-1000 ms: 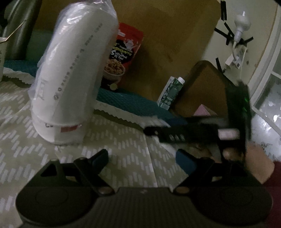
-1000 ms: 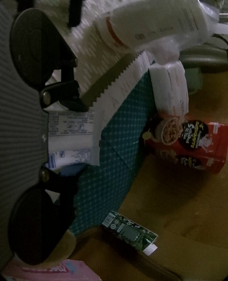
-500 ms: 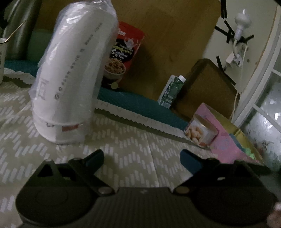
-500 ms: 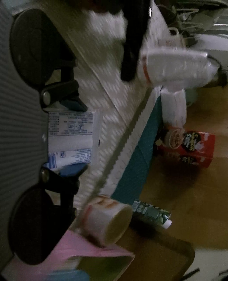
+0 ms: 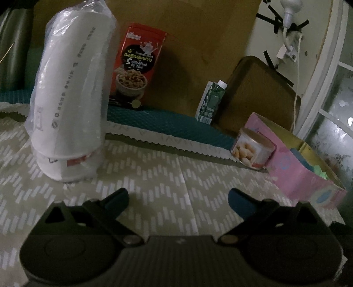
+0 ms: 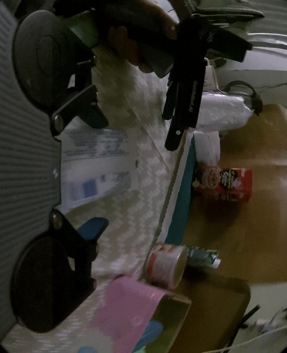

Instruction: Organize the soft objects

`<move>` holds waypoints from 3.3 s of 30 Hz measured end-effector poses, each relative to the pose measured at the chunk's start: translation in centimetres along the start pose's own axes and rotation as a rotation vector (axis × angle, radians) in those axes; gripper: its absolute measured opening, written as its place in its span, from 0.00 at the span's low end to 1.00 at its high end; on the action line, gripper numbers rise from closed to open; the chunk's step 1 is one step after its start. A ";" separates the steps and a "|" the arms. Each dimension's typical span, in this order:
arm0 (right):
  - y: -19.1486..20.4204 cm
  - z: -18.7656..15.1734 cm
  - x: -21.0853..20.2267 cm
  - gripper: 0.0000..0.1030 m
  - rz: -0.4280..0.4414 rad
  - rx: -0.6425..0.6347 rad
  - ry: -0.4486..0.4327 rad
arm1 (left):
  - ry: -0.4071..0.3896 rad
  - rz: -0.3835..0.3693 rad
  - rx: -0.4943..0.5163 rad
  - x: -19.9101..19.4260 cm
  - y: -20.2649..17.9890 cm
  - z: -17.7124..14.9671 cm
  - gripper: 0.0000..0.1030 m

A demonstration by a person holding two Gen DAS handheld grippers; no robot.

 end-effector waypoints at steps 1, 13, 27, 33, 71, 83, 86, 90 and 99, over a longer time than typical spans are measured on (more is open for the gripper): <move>-0.1 -0.2 -0.3 0.89 -0.002 0.002 -0.001 | 0.002 -0.001 0.002 0.0 0.0 0.0 0.99; -1.3 -1.1 -0.6 0.76 0.066 0.244 -0.039 | 0.049 -0.071 -0.094 -1.5 -0.3 -0.5 0.99; -3.1 -2.0 -2.0 0.76 0.167 0.435 -0.089 | 0.205 -0.246 -0.142 -1.3 -6.8 -1.5 0.97; -3.0 -2.1 -2.2 0.75 0.157 0.391 -0.094 | 0.252 -0.189 -0.090 0.6 -8.6 -2.6 0.46; -22.2 2.6 -6.0 0.75 -0.374 0.280 -0.321 | 0.274 -0.396 0.113 18.3 -30.5 7.7 0.49; -25.9 1.7 -4.5 0.76 -0.630 0.343 -0.250 | 0.155 -0.032 0.335 19.0 -31.1 6.7 0.68; -25.9 1.5 -5.3 0.76 -0.622 0.366 -0.267 | 0.141 -0.001 0.365 18.6 -31.1 6.4 0.68; -25.2 1.3 -6.0 0.76 -0.620 0.375 -0.282 | 0.116 0.029 0.411 17.7 -31.4 6.0 0.71; -23.2 1.5 -7.3 0.76 -0.615 0.399 -0.311 | 0.053 0.062 0.476 14.3 -31.6 5.1 0.82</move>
Point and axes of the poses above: each gripper's, at about its wrist camera, not at the fingertips, and x roughly the way its jaws point, y to its left, z to its top, the point moved 3 cm from there along x, roughly the way its jaws point, and after that the axes turned 4 degrees about -y, right-handed, at the moved point
